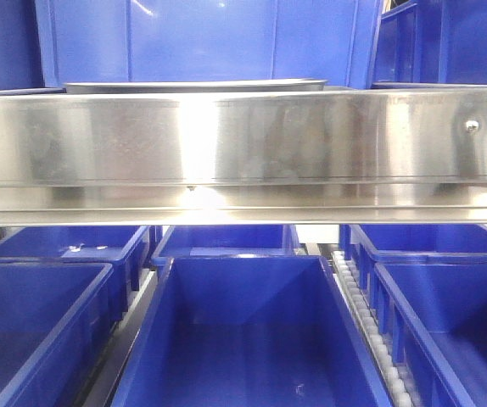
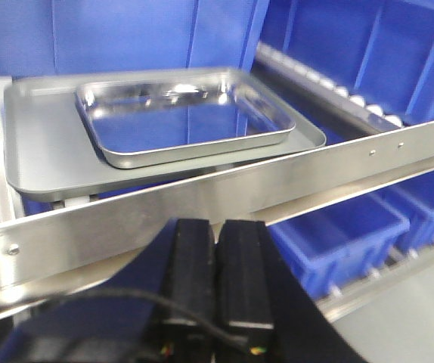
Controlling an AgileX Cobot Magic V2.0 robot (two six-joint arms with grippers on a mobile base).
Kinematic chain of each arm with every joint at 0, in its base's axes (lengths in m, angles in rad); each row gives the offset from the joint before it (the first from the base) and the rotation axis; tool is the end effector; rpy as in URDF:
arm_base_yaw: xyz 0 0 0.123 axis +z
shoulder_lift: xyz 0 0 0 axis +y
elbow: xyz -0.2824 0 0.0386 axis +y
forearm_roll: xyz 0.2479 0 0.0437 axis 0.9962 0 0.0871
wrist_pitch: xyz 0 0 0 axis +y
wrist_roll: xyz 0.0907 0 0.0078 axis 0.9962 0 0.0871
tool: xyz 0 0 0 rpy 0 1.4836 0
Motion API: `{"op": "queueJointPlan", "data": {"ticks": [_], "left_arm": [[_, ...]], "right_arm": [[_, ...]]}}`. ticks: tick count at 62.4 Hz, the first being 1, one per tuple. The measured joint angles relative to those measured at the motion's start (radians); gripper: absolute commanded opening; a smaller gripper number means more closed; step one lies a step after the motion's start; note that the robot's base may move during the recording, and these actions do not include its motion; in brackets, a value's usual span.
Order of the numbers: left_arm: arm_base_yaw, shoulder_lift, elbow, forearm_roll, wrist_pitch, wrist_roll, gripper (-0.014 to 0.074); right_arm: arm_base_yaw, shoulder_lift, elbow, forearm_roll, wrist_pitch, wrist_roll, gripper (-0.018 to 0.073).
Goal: Stack silver trays without gaps
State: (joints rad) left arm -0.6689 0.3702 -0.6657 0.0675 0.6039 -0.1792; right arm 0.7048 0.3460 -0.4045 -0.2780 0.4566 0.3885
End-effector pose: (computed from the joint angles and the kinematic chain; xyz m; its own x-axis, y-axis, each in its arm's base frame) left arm 0.0523 -0.0369 0.3552 -0.2428 0.0349 -0.9695 0.5647 0.8176 -0.1120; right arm 0.0671 0.0426 0.2868 -0.2960 -0.0728 -0.9524 -0.5192 0.8492 0.0964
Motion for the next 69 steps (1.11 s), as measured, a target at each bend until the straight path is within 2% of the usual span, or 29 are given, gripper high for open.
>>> {"op": "queueJointPlan", "data": {"ticks": [8,13,19,48,55,62,69], "left_arm": [[0.0,-0.14,0.161,0.0,-0.128,0.069,-0.0048],[0.0,-0.201,0.23,0.0,-0.221,0.082,-0.0048],[0.0,-0.225,0.268,0.0,-0.271,0.086,-0.0048],[0.0,-0.227,0.341,-0.002,-0.28,0.092,-0.0048],[0.005,-0.231,0.343,-0.084,-0.28,0.122,-0.0048],[0.089,-0.247,0.343,-0.21,-0.272,0.292,-0.0048],[0.226,-0.273,0.367,-0.236,-0.276,0.356,-0.0048]], "right_arm": [[0.0,-0.082,0.066,-0.037,-0.046,-0.004,0.005],[0.0,-0.089,0.075,-0.043,-0.058,-0.004,0.005],[0.0,-0.089,0.075,-0.048,-0.063,-0.004,0.005],[0.0,-0.089,0.075,-0.05,-0.063,-0.004,0.005],[0.0,-0.089,0.075,-0.05,-0.063,-0.004,0.005],[0.0,-0.089,0.075,-0.05,-0.063,-0.004,0.005],[0.0,-0.089,0.075,-0.05,-0.063,-0.004,0.005]]}}
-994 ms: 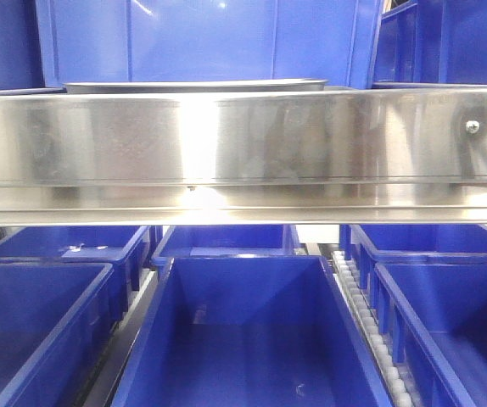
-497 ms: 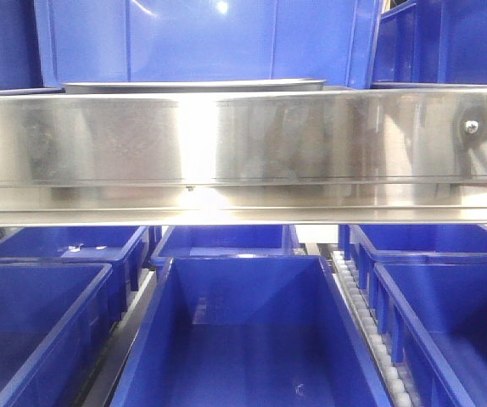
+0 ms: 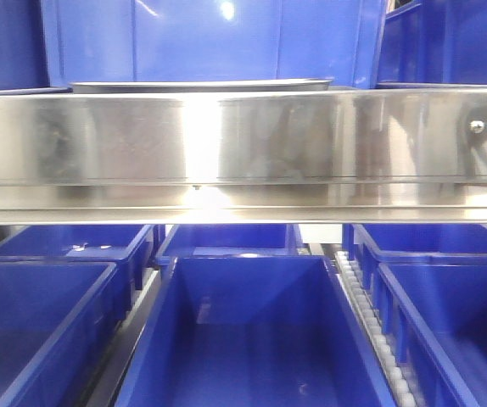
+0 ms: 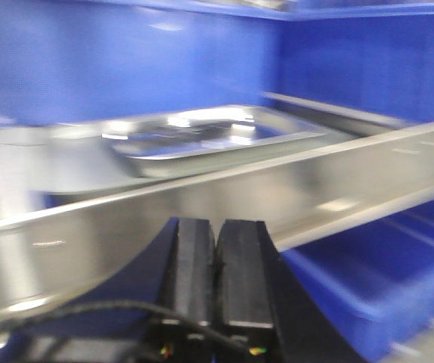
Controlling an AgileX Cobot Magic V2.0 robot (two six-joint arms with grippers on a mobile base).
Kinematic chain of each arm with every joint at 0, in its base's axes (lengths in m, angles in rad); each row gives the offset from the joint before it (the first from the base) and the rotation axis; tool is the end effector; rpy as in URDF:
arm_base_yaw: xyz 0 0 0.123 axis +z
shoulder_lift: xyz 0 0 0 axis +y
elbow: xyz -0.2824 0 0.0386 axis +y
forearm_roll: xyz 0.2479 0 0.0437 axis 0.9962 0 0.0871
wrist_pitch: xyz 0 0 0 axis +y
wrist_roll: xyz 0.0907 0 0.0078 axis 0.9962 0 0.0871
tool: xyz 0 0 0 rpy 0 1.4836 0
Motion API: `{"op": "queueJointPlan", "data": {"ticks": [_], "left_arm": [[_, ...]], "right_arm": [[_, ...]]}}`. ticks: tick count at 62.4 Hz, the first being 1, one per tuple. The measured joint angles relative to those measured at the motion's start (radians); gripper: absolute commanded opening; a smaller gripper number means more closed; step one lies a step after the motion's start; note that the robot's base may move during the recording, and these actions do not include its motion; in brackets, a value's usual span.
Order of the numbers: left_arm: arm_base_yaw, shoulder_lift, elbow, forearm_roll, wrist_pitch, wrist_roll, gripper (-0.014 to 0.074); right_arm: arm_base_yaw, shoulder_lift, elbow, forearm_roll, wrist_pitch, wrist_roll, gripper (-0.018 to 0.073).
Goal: Stack silver trays without gaps
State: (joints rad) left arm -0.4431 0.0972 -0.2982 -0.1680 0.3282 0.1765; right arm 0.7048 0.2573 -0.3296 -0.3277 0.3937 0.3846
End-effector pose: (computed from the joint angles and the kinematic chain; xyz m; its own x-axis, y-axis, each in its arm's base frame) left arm 0.0410 -0.0249 0.2778 -0.0240 0.0305 -0.9992 0.4773 0.8786 0.0154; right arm 0.0599 0.0361 0.2743 -0.2064 -0.0709 -0.9759 -0.5362 0.8425 0.0522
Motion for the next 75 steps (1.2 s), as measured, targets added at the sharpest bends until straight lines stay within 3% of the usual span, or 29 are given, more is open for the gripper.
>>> {"op": "queueJointPlan", "data": {"ticks": [13,25,37,75], "left_arm": [[0.245,-0.091,0.159,-0.006,-0.103,0.015,-0.0048],[0.358,-0.108,0.312,-0.008,-0.261,0.015,-0.0048],[0.373,-0.108,0.327,-0.012,-0.316,0.017,-0.0048],[0.373,-0.108,0.327,-0.013,-0.319,0.018,-0.0048]], "right_arm": [[0.0,0.0,0.0,0.0,0.0,0.0,0.005],[0.0,0.0,0.0,-0.002,-0.002,0.0,0.005],[0.0,0.0,0.0,-0.002,-0.002,0.0,0.005],[0.0,0.0,0.0,-0.002,-0.002,0.0,0.005]]}}
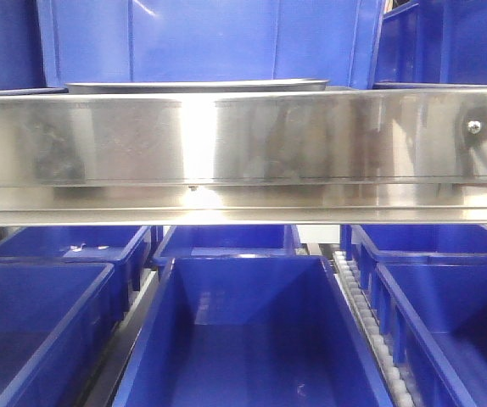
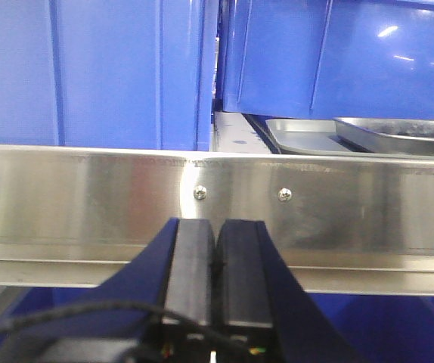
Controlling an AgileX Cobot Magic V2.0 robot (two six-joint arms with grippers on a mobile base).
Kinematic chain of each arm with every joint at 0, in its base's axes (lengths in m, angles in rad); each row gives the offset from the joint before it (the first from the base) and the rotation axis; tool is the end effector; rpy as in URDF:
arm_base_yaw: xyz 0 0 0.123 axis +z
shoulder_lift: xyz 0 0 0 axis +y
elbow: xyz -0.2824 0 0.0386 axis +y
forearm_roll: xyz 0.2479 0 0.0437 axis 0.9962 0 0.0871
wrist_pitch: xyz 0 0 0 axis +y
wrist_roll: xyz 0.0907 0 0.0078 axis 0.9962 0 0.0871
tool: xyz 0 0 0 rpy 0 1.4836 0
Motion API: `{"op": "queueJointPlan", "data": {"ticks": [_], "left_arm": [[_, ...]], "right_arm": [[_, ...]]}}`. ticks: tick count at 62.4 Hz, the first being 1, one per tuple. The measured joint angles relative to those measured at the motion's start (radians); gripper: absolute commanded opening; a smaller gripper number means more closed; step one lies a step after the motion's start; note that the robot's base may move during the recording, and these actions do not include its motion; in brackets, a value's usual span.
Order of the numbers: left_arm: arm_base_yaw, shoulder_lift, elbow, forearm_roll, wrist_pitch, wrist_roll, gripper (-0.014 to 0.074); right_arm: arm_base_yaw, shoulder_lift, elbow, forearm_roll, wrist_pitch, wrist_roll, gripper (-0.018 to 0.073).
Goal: Stack silver trays without gaps
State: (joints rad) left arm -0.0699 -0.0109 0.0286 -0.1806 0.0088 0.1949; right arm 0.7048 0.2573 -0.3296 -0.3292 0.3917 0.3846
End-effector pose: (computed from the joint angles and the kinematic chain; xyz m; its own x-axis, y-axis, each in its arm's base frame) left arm 0.0566 -0.0041 0.2032 0.0617 0.0100 -0.9980 0.0705 0.9974 0.0144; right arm 0.0599 0.0362 0.2745 -0.2040 -0.0710 -0.9764 -0.5367 0.8423 0.0509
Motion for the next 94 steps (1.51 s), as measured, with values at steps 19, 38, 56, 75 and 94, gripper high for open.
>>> {"op": "queueJointPlan", "data": {"ticks": [19,38,56,75,94], "left_arm": [[0.0,0.0,0.0,0.0,0.0,0.0,-0.0048],[0.0,0.0,0.0,0.0,0.0,0.0,-0.0048],[0.0,0.0,0.0,-0.002,0.0,0.0,-0.0048],[0.0,0.0,0.001,-0.002,-0.001,0.002,-0.0048],[0.0,0.0,0.001,-0.002,-0.001,0.002,-0.0048]], "right_arm": [[-0.07,-0.001,0.0,-0.016,0.002,0.0,0.005],[-0.536,-0.099,0.1,0.239,-0.083,-0.17,0.005],[-0.722,-0.265,0.311,0.394,-0.262,-0.33,0.005],[-0.723,-0.267,0.359,0.396,-0.282,-0.334,0.005],[-0.724,-0.267,0.359,0.396,-0.282,-0.336,0.005]]}}
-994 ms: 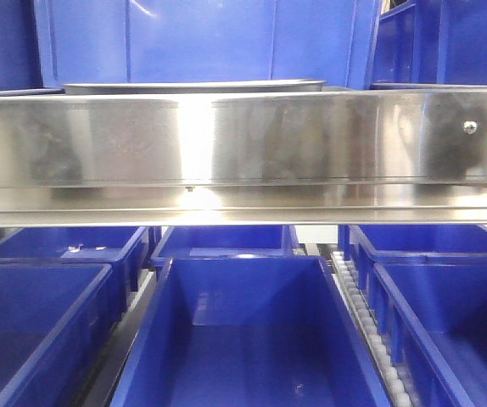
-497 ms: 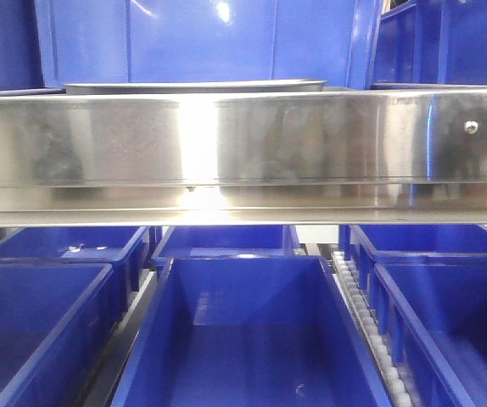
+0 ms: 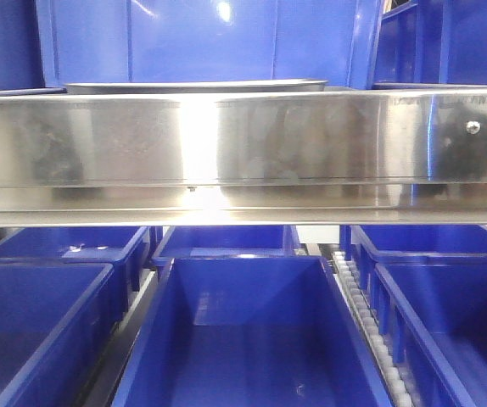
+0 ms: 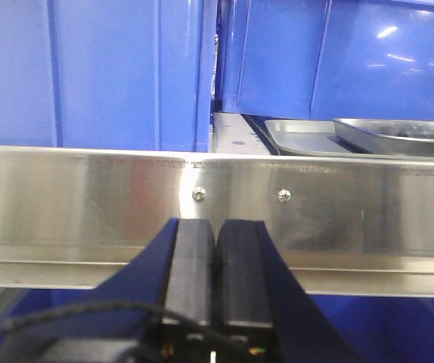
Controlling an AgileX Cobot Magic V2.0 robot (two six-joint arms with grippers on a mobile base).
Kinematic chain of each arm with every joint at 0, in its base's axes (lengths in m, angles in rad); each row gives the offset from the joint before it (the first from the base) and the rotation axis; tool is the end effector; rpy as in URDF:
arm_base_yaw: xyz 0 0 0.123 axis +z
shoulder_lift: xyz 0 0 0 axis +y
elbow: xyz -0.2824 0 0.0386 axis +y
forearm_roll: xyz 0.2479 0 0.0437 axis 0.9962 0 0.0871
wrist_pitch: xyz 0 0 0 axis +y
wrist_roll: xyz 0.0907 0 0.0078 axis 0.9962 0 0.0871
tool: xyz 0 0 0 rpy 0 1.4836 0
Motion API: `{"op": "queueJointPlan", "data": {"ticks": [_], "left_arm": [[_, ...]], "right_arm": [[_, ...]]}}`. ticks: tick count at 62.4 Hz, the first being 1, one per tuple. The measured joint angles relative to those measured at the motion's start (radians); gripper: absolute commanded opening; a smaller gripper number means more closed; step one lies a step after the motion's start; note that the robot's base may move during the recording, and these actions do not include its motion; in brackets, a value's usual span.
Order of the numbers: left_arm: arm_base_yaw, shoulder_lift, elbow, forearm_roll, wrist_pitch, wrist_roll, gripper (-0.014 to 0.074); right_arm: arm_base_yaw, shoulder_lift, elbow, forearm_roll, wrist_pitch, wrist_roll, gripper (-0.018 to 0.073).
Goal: Stack silver trays without gaps
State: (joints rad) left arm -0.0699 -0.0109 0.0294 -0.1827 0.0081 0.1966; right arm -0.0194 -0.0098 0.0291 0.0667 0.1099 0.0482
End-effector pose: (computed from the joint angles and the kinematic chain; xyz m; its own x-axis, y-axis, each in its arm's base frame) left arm 0.0566 -0.0041 0.2030 0.0615 0.0096 -0.9981 0.0705 0.9974 0.0140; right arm 0.0569 -0.0004 0.1938 -0.0401 0.1150 -0.9926 0.0168 0.9933 0.1145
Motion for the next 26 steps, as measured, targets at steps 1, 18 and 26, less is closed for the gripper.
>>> {"op": "queueJointPlan", "data": {"ticks": [1,18,26], "left_arm": [[0.0,0.0,0.0,0.0,0.0,0.0,-0.0048],[0.0,0.0,0.0,0.0,0.0,0.0,-0.0048],[0.0,0.0,0.0,0.0,0.0,0.0,-0.0048]], "right_arm": [[0.0,0.0,0.0,0.0,0.0,0.0,0.005],[0.0,0.0,0.0,0.0,0.0,0.0,0.005],[0.0,0.0,0.0,0.0,0.0,0.0,0.005]]}}
